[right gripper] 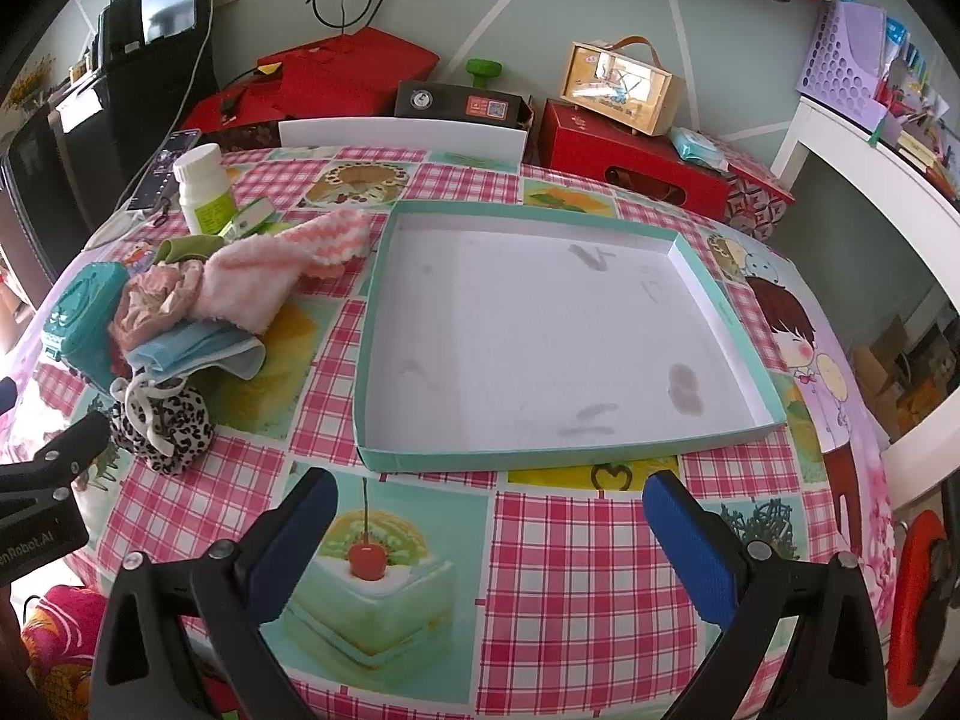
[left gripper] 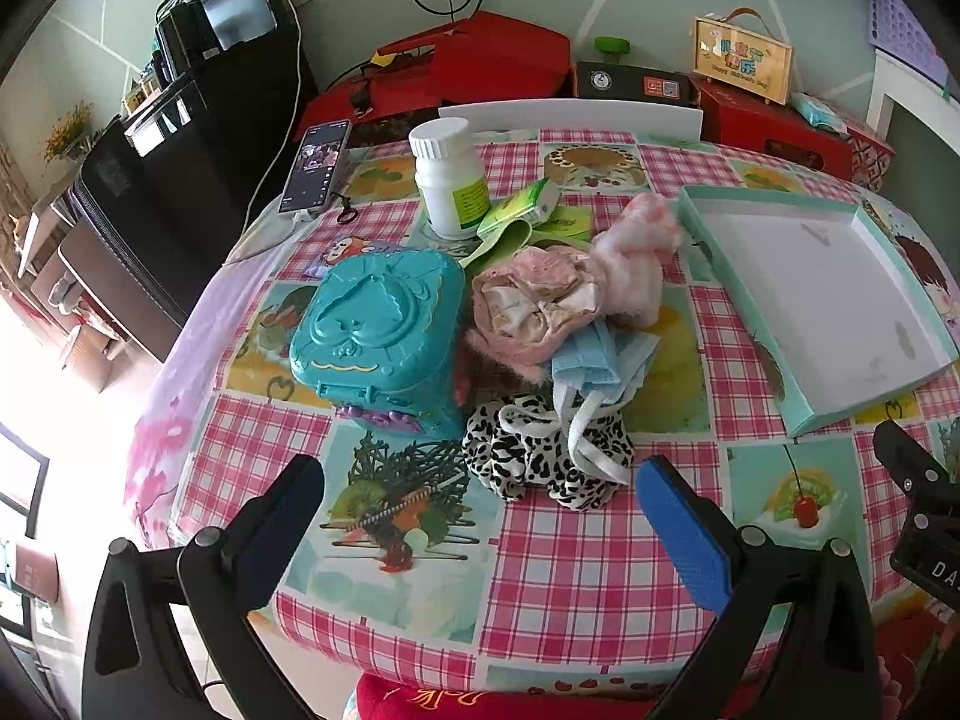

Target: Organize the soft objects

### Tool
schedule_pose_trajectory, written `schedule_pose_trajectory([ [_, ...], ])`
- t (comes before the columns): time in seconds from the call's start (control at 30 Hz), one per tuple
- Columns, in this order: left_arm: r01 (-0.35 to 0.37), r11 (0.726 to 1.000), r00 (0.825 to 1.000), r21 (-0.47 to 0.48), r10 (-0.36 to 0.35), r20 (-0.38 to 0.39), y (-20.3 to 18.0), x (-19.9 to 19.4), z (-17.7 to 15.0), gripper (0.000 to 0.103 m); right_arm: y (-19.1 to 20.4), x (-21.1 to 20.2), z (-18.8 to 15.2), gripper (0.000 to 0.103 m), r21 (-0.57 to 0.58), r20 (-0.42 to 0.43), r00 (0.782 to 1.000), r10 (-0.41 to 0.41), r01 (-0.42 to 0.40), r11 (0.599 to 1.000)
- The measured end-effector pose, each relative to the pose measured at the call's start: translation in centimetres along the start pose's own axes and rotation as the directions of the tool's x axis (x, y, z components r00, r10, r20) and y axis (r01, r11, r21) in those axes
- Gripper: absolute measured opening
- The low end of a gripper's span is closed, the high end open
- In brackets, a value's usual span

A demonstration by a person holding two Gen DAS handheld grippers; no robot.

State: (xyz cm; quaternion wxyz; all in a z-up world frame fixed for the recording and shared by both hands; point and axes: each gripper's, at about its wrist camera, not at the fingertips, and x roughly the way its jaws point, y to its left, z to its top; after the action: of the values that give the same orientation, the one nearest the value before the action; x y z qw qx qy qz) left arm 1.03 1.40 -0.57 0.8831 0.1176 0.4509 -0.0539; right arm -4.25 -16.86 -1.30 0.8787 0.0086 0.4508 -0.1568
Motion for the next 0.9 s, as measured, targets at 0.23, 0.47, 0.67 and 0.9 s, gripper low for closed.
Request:
schedule_pose_trajectory([
  [0.23, 0.0, 1.0, 1.0, 0.006, 0.0, -0.003, -0.04, 0.06, 0.05, 0.103, 0.05, -0.03, 0.03, 0.103, -0.002, -0.001, 1.0, -0.001, 0.001, 1.0],
  [0.47, 0.0, 1.0, 1.0, 0.007, 0.0, -0.003, -0.01, 0.14, -0.01, 0.103, 0.05, -0.01, 0.01, 0.103, -0.002, -0.002, 1.0, -0.001, 0.001, 1.0],
  [0.67, 0.0, 1.0, 1.0, 0.007, 0.0, -0.004, 0.0, 0.14, -0.03, 0.103, 0.06, 0.01, 0.03, 0.103, -0.002, -0.002, 1.0, 0.0, 0.0, 1.0],
  [0.9, 0.0, 1.0, 1.0, 0.006, 0.0, -0.004, -0.01, 0.14, -0.02, 0.103, 0.06, 0.05, 0.01, 0.103, -0.002, -0.002, 1.0, -0.001, 0.001, 1.0],
])
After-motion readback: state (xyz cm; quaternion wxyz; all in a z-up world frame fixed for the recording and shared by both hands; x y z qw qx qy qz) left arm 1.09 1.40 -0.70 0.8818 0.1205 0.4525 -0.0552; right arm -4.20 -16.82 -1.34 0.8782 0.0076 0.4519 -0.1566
